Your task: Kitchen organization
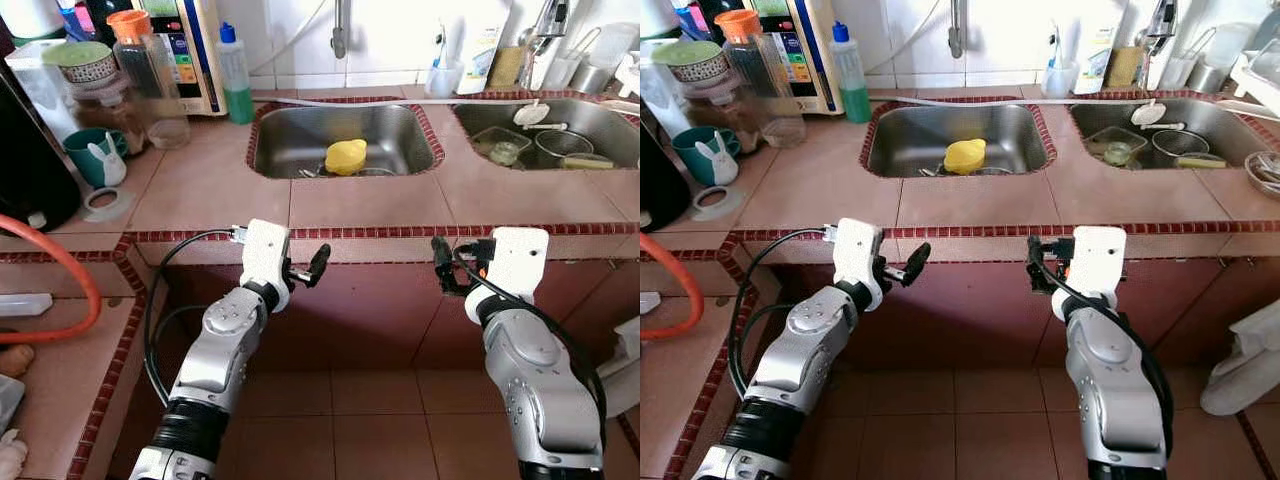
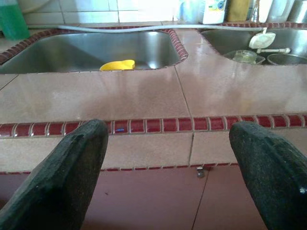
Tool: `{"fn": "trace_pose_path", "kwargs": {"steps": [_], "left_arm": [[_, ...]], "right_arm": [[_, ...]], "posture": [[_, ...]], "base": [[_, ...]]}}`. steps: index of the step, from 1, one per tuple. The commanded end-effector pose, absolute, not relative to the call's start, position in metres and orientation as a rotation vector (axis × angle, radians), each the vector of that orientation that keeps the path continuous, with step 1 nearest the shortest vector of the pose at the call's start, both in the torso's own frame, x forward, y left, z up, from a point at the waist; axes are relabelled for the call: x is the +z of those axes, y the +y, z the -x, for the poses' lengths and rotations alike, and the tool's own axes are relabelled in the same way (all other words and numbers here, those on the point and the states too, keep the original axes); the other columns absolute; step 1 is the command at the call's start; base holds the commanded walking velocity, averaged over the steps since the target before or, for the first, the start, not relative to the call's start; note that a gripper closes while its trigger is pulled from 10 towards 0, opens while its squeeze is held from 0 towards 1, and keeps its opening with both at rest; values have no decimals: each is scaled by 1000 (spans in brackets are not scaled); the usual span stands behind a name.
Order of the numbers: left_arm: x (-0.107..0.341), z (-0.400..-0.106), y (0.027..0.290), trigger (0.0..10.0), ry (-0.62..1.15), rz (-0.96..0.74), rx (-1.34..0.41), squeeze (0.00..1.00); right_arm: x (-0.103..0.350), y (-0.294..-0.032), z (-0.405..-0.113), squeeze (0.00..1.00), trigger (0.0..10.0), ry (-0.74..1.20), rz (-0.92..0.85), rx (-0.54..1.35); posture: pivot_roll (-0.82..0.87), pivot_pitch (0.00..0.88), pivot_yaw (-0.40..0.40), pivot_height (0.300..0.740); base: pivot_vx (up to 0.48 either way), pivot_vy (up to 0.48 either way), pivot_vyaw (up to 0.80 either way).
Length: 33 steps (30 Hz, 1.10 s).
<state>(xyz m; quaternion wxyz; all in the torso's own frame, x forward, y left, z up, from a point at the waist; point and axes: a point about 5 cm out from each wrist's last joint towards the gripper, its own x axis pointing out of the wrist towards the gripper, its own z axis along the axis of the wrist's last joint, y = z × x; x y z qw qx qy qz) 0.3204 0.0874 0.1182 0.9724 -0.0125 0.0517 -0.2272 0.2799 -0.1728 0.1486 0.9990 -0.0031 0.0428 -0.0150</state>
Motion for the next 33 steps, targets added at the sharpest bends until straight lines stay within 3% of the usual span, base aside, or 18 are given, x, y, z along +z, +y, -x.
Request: {"fn": "trace_pose_path", "kwargs": {"steps": [1,21,33], "left_arm": [[112,-318,88,10000,121,7,-475,0],[67,-300,90,10000,263,-136,-623,0],[20,-288,113,10000,425,-237,-598,0]], "right_arm": [[145,-171,-278,0,10000,95,12,-26],[124,-170,-271,0,10000,155,7,-36],[72,-189,-251,0,10000,326,22,-112]], "posture": [[67,0,35,740],[69,0,43,740],[61,0,49,740]], "base": [[0,0,-738],[0,0,-732],[0,0,-724]]}}
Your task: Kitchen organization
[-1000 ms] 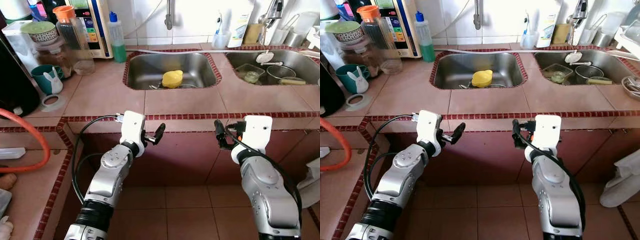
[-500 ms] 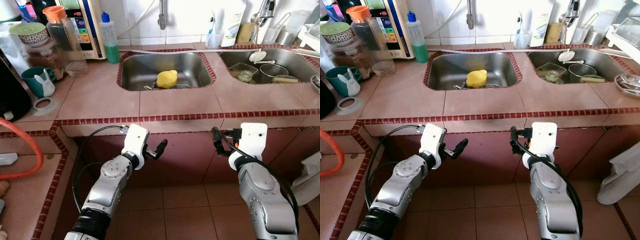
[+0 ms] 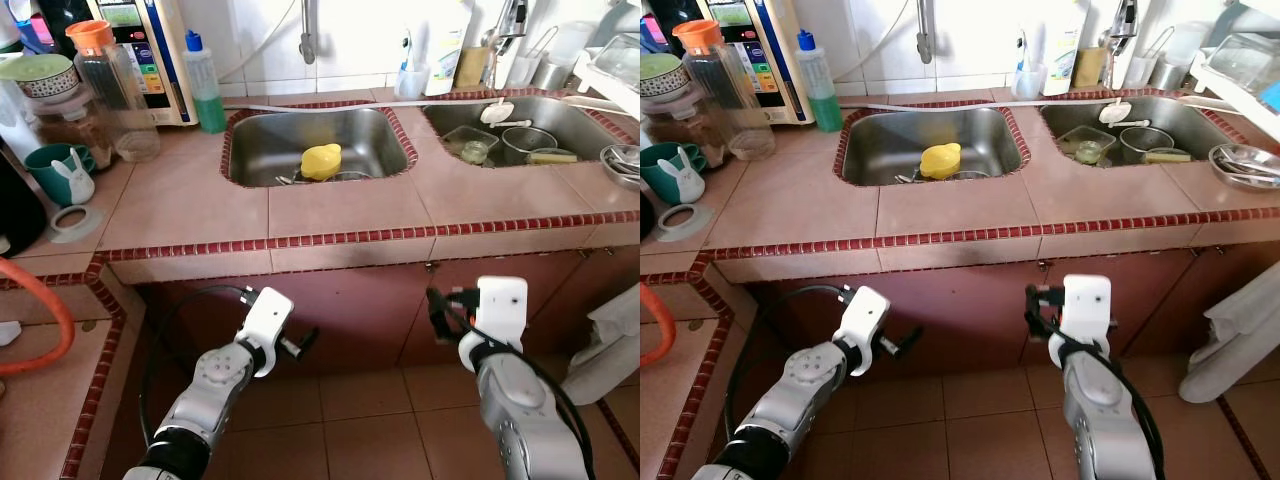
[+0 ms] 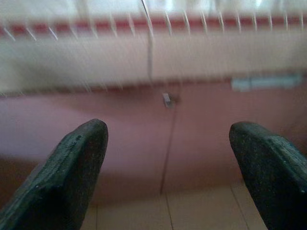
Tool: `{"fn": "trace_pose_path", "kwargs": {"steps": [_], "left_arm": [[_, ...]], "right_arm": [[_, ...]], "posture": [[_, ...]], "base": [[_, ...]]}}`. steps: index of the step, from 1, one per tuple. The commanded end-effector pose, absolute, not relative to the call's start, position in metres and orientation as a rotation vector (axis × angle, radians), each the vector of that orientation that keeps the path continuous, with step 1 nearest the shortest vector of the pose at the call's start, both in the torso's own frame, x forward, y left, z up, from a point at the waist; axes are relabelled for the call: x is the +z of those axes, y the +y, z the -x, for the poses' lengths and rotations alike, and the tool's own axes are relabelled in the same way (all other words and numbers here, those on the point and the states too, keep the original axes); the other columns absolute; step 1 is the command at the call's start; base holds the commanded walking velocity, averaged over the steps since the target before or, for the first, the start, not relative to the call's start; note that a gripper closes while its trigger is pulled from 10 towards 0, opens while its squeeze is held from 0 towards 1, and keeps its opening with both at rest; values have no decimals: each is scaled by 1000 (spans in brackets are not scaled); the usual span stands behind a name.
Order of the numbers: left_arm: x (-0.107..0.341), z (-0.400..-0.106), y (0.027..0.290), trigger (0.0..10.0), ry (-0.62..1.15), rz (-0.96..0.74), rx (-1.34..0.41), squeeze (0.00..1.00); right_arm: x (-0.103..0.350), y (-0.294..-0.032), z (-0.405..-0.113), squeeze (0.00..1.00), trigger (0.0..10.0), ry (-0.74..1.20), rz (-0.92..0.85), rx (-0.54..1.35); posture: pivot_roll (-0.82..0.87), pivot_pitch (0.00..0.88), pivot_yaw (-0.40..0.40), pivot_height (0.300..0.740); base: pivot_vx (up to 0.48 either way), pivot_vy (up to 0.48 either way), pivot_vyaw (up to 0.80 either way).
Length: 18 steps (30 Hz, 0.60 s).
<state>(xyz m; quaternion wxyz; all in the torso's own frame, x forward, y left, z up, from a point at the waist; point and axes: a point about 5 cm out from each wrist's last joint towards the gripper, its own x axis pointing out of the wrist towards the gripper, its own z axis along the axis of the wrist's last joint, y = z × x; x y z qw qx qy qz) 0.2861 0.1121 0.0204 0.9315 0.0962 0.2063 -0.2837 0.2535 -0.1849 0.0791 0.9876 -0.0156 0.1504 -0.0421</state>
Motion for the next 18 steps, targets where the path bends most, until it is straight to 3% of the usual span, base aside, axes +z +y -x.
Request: {"fn": "trace_pose_path", "kwargs": {"steps": [1,8,13,18], "left_arm": [[16,-287,114,10000,442,-258,-605,0],[-3,-283,121,10000,526,-336,-589,0],[-5,-285,119,10000,532,-352,-589,0],[-7,-286,112,10000,553,-366,-603,0]], "right_arm": [[66,-192,-249,0,10000,350,20,-121],[5,-210,-223,0,10000,569,-54,-194],[-24,-218,-209,0,10000,681,-79,-239],[-58,-224,-187,0,10000,830,-65,-260]], "posture": [[61,0,49,740],[60,0,45,740],[55,0,45,740],[52,0,43,740]], "base": [[0,0,-725],[0,0,-695],[0,0,0],[0,0,-745]]}}
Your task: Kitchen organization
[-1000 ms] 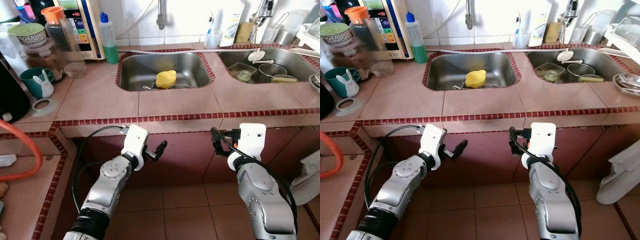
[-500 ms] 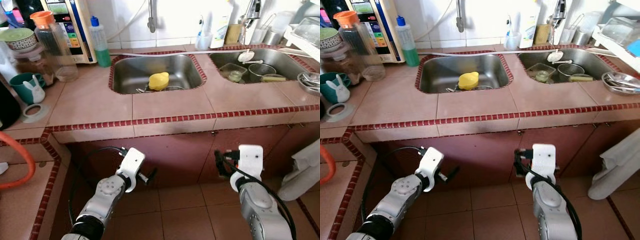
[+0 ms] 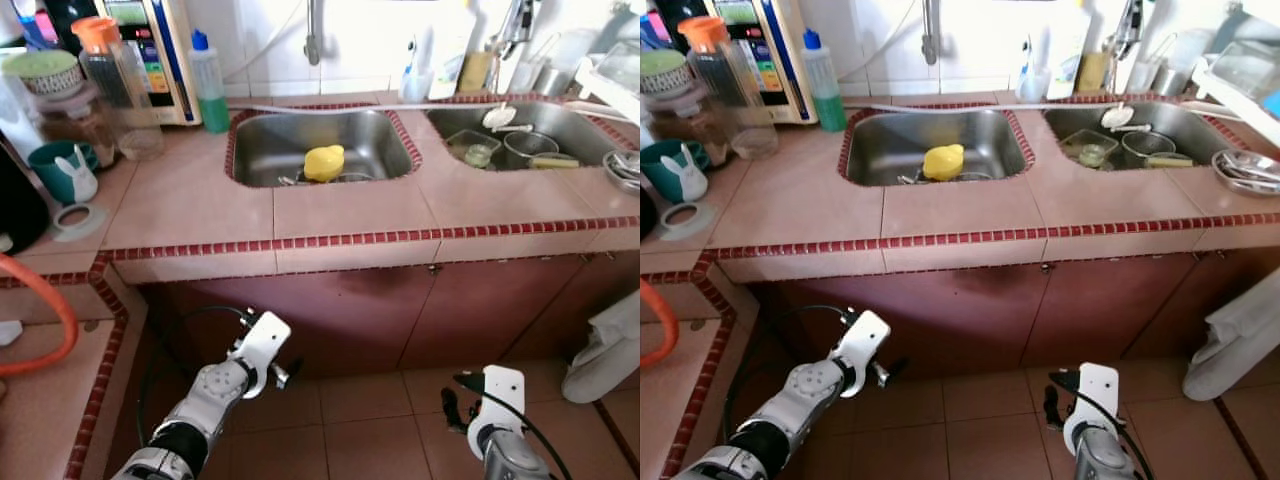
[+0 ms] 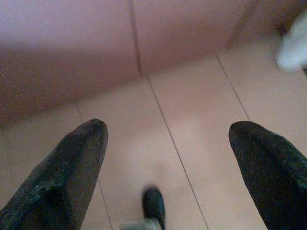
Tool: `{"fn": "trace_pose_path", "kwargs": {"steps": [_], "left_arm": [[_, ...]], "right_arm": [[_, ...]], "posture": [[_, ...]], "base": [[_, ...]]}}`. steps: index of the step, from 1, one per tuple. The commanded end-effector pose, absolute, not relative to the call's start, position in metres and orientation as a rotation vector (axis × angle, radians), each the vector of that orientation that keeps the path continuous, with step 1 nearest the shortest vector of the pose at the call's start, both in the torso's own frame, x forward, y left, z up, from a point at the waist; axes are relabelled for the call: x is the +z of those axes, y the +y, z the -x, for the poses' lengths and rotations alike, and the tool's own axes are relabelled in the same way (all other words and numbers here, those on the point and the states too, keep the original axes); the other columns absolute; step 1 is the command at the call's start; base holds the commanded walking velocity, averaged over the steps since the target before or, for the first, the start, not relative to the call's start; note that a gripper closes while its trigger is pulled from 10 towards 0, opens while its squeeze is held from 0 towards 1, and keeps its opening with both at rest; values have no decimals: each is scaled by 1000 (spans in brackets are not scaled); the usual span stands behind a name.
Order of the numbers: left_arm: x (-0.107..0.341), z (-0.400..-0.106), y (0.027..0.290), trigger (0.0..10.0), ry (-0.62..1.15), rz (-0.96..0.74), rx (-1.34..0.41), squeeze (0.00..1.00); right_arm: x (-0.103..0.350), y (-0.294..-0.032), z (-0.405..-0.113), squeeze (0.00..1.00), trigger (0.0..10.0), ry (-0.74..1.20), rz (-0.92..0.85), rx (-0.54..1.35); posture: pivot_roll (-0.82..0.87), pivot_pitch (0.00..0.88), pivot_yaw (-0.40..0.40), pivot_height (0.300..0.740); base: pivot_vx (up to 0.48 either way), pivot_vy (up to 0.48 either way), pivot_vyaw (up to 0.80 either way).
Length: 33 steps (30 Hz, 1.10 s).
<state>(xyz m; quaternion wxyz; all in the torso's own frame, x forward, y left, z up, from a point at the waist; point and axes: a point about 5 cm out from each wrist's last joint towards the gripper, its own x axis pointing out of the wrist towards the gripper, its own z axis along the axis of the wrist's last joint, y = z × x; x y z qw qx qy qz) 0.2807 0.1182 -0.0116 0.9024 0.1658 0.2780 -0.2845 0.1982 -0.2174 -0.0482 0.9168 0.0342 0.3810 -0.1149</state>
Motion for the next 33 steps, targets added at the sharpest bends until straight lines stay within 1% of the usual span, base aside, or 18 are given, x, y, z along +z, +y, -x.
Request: {"fn": "trace_pose_path", "kwargs": {"steps": [1,2,3,9,12,16,18,21,23,28,30,33], "left_arm": [[-9,-285,110,10000,563,-380,-610,0],[-11,-284,108,10000,576,-418,-630,0],[-12,-283,107,10000,582,-432,-634,0],[-16,-281,105,10000,624,-457,-633,0],[-19,-279,103,10000,637,-473,-642,0],[-25,-275,113,10000,669,-537,-613,0],[-28,-272,117,10000,687,-552,-603,0],[-33,-267,132,10000,744,-539,-534,0],[-35,-266,138,10000,778,-463,-481,0],[-36,-265,138,10000,778,-436,-462,0],[-34,-267,134,10000,750,-458,-490,0],[-32,-269,132,10000,745,-437,-481,0]], "right_arm": [[-63,-225,-182,0,10000,860,-52,-258],[-72,-228,-172,0,10000,913,-19,-258],[-75,-229,-168,0,10000,935,-13,-257],[-85,-229,-156,0,10000,1008,60,-214],[-89,-229,-151,0,10000,1056,131,-165],[-93,-228,-145,0,10000,1094,218,-84],[-93,-227,-144,0,10000,1097,213,-79],[-95,-228,-141,0,10000,1098,188,-93],[-96,-230,-136,0,10000,1105,179,-112],[-97,-233,-129,0,10000,1119,203,-102],[-99,-235,-123,0,10000,1132,208,-103],[-99,-236,-121,0,10000,1136,211,-105]], "posture": [[55,0,40,740],[55,0,41,740],[55,0,42,740],[45,0,48,740],[42,0,50,740],[47,0,47,740],[48,0,46,740],[35,0,51,740],[32,0,53,740],[28,0,53,740],[29,0,53,740],[27,0,53,740]], "base": [[0,0,-750],[0,0,-744],[0,0,-744],[0,0,-742],[0,0,-742],[0,0,-725],[0,0,-725],[0,0,-719],[0,0,-719],[0,0,-719],[0,0,-719],[0,0,-719]]}}
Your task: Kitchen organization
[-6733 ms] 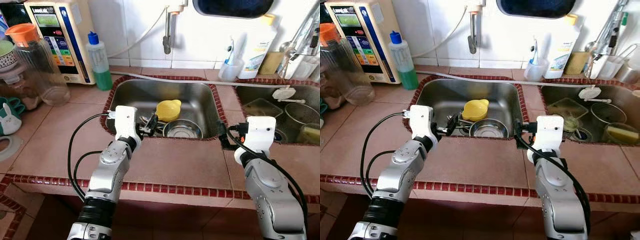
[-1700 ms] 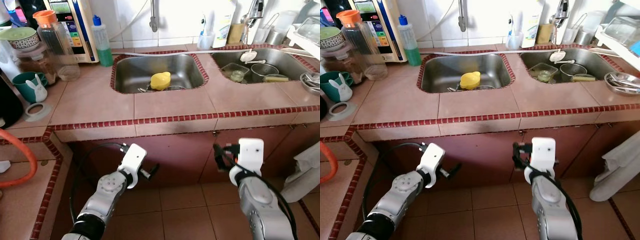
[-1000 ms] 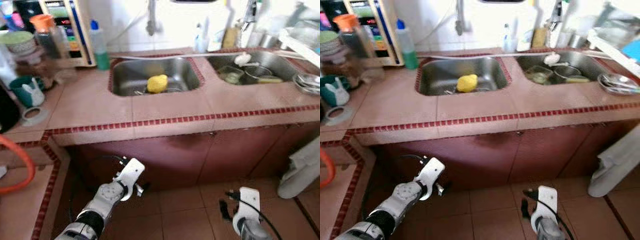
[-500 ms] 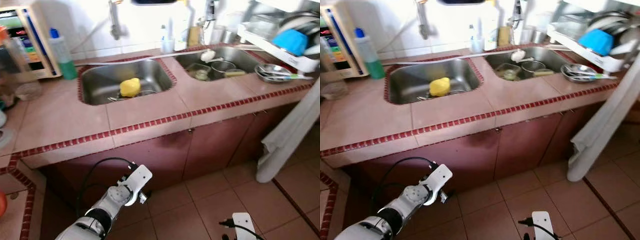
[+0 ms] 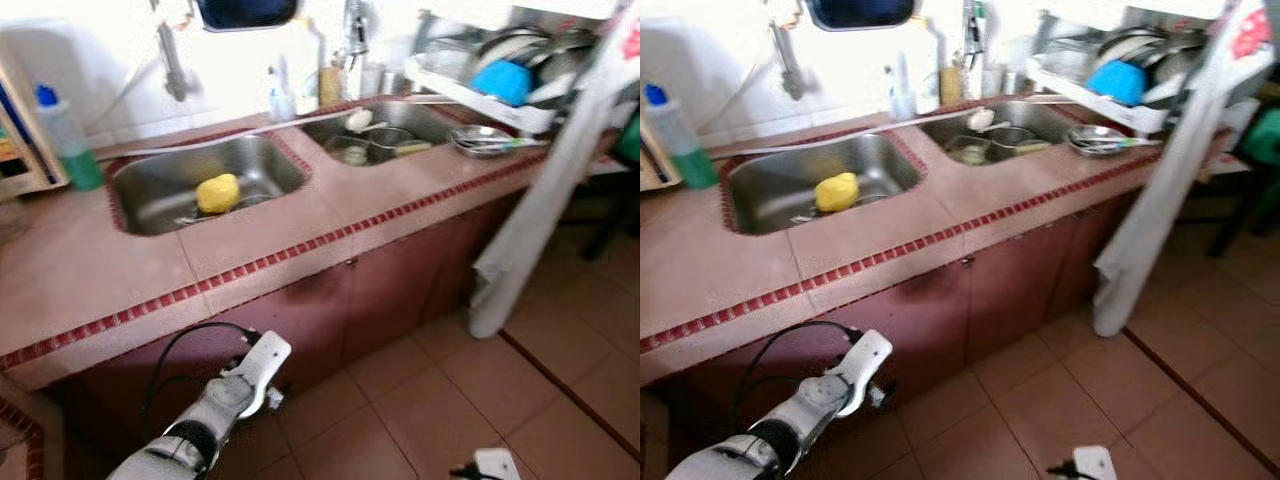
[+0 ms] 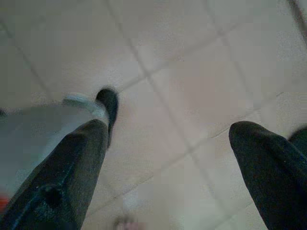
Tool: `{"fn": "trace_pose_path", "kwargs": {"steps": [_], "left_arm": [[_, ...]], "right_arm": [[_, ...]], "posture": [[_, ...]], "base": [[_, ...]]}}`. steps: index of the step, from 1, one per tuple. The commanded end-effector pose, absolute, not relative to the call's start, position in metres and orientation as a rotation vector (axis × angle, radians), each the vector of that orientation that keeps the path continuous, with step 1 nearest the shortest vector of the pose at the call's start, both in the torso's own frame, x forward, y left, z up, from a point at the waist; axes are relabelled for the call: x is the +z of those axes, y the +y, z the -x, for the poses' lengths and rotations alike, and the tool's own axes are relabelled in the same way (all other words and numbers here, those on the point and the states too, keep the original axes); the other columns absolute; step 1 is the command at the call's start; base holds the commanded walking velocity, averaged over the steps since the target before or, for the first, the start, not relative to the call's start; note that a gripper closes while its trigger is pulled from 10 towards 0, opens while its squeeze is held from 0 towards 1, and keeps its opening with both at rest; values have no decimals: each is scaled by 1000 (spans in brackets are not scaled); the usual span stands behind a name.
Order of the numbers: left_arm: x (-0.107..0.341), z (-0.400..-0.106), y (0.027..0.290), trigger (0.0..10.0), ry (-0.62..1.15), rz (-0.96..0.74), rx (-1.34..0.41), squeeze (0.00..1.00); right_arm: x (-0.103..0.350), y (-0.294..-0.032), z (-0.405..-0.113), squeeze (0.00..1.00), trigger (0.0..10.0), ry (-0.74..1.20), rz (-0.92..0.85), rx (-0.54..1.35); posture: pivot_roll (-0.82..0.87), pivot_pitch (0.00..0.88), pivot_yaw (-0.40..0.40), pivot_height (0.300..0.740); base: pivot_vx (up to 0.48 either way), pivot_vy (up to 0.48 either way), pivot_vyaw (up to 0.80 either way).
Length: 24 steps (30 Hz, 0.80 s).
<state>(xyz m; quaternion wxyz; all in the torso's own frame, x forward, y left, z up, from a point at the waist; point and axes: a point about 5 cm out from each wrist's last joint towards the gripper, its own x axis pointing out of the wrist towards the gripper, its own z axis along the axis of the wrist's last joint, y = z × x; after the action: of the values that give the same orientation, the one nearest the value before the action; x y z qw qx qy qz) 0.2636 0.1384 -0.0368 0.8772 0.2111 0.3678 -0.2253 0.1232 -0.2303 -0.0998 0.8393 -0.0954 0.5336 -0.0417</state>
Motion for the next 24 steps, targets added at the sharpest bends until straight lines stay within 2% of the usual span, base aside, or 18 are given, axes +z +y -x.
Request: {"fn": "trace_pose_path", "kwargs": {"steps": [1,9,17,24], "left_arm": [[-31,-271,130,10000,737,-423,-484,0],[-25,-275,117,10000,698,-422,-535,0],[-25,-276,116,10000,694,-415,-550,0],[-25,-275,116,10000,693,-421,-565,0]], "right_arm": [[-99,-237,-120,0,10000,1137,208,-107],[-98,-237,-125,0,10000,1117,198,-110],[-98,-234,-127,0,10000,1119,223,-75],[-101,-231,-120,0,10000,1137,244,-54]], "posture": [[27,0,53,740],[27,0,55,740],[31,0,57,740],[31,0,62,740]], "base": [[0,0,-706],[0,0,-661],[0,0,0],[345,0,0]]}}
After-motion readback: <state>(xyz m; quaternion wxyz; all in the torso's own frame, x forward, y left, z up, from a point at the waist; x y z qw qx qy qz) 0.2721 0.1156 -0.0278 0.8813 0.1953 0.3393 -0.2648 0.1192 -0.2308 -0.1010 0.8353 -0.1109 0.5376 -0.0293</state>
